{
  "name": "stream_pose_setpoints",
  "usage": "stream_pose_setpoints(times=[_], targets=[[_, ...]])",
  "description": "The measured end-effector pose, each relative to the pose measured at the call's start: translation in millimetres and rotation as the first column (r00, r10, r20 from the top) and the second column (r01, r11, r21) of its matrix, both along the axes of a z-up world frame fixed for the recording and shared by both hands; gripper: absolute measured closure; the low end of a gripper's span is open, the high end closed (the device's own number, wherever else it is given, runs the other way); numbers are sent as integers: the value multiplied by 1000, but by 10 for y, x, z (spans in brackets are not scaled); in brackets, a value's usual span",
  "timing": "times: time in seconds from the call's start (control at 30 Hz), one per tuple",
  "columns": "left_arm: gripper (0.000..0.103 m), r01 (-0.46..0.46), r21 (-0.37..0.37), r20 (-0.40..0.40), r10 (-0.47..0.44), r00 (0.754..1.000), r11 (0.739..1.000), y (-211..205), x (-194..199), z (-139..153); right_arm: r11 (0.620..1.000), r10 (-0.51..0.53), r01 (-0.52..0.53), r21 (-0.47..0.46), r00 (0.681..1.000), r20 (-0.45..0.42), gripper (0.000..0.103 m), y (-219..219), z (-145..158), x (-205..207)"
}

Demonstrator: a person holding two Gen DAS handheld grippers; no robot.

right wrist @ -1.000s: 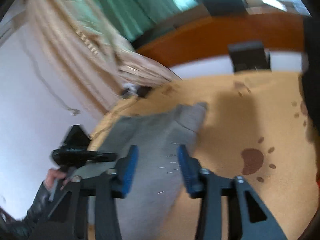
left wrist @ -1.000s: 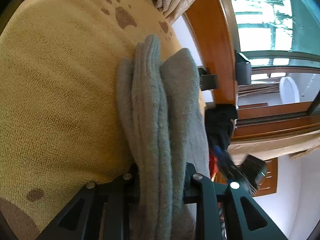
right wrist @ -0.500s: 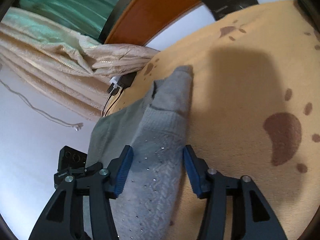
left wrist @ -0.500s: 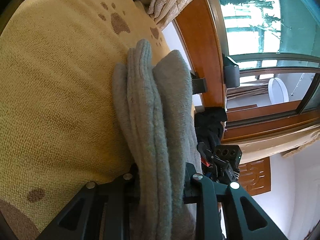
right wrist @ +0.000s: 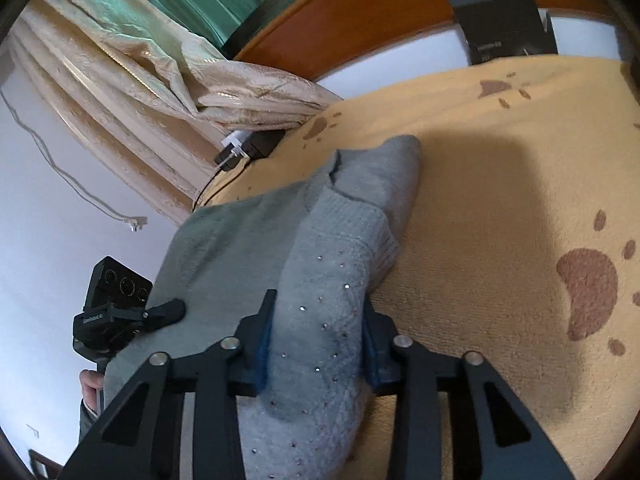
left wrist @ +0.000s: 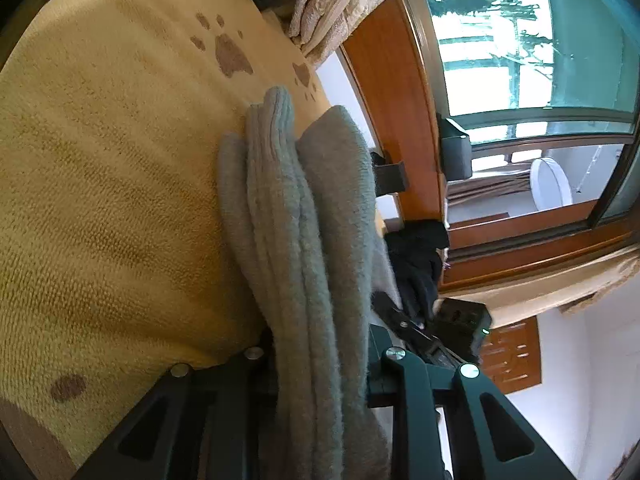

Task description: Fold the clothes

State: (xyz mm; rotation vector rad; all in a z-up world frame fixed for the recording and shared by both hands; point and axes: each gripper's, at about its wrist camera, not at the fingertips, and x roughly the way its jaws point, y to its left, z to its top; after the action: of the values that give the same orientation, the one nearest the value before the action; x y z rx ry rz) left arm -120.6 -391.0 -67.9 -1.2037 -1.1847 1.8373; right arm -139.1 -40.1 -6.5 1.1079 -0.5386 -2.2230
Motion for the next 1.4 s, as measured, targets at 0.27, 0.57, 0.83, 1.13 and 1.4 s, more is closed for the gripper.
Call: stream_pose_setpoints(times=[0.27,0.57,0.83,1.13,1.4], targets=[[76,-46,-65,-54,43,998,997,-7,239,368,999,46,-45,15,989,-142,68,-170,493,237],[76,-218,-138,-187,191,964,966,-573,1072,1097,981,187,-195,-8,948,-258,70,-763,1021,593],[76,-413,-210,-225,367,903,886,-1362,1850,1232,924,368,-383,17,875,-315,70,-1781,1184,836],[76,-482,-264,-102,473,875,835,-1909,1735,480,884,465,-424,198,841,-277,71,-2743,688,750],[65,-467,-265,-36,475,879,844,-1974,1600,97,858,484,-415,301,850,-207,62,-2823,320,558]])
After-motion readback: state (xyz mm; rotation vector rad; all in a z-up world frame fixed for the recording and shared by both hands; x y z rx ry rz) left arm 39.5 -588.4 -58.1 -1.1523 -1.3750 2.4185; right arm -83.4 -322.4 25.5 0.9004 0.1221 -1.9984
